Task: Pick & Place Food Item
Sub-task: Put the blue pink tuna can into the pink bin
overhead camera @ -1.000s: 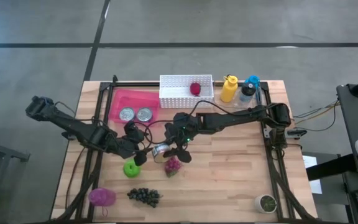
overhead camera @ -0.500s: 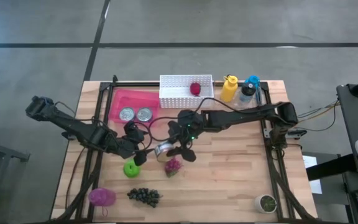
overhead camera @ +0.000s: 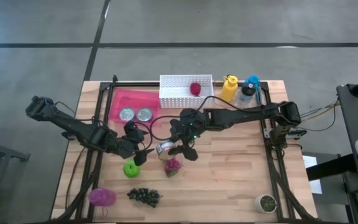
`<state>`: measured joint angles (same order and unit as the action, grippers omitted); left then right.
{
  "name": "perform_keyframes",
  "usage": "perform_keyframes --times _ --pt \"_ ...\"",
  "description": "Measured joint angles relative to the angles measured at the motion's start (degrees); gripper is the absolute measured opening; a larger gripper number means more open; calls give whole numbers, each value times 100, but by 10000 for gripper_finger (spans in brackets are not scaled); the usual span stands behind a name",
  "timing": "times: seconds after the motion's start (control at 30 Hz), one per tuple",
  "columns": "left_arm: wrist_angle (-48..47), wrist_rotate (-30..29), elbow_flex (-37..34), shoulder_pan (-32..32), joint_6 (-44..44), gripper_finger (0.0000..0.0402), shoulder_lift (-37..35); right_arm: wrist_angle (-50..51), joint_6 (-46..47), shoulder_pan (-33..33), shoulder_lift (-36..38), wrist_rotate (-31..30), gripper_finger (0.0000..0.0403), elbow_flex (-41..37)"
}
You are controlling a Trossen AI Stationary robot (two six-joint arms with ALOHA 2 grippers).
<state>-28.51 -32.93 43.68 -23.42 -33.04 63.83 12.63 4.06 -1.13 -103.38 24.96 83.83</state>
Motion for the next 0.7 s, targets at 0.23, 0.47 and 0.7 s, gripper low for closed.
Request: perform_keyframes --times 0.23,0.47,0.7 --pt "48 -5 1 2 -22 388 0 463 -68 1 1 -868 182 0" --pt "269 -10 0 4 -237 393 0 496 -32 1 -2 -1525 182 -9" --pt "1006 -26 0 4 167 389 0 338 -21 0 -2 -1636 182 -9"
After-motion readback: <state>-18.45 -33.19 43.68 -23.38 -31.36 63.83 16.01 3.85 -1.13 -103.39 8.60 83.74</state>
